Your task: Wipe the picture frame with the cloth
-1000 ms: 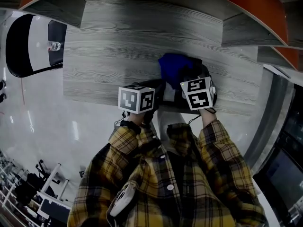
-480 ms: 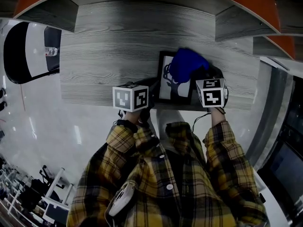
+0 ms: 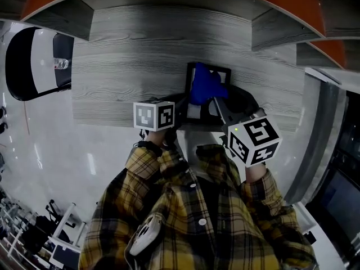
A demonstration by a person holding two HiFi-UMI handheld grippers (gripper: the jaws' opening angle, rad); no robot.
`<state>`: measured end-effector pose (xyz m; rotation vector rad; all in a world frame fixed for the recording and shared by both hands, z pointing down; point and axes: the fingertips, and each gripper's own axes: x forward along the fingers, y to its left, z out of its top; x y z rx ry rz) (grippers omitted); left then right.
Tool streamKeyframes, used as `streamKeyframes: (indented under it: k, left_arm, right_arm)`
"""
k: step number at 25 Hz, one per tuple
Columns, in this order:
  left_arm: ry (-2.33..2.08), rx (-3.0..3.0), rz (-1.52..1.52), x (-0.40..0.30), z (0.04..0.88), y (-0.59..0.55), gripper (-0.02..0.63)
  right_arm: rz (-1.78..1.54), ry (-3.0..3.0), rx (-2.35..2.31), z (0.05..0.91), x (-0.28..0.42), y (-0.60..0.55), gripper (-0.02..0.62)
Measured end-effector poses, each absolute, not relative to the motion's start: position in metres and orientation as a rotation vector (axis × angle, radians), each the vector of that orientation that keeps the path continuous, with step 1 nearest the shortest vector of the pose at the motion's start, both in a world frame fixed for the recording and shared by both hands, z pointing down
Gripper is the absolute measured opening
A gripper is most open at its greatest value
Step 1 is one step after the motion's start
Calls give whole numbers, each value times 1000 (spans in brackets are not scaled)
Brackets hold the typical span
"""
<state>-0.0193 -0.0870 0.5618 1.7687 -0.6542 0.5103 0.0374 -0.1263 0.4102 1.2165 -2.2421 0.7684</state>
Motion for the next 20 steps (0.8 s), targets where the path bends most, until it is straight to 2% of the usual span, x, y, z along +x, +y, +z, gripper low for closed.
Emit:
streamKeyframes:
  k: [3,6,10,16,20]
  left_arm:
    - [-652,1765,510,-20,561,-86,69]
    - [-650,1763,511,-19,561,-86,69]
    - [-644,1763,504,-16,562,-88,67]
    - [-639,1757,504,-19,562,-87,67]
    - [-647,1743,489,-19,562,-87,66]
  right_arm:
    - [857,-2266,1126,426,11,-120,39]
    - [896,-2162,1057,478,1,-118,40]
    - [789,-2039,998,536,1,-120,38]
    - [562,-1960,947,551,14,-119,38]
    - [531,-1904,946,552,33,-116,38]
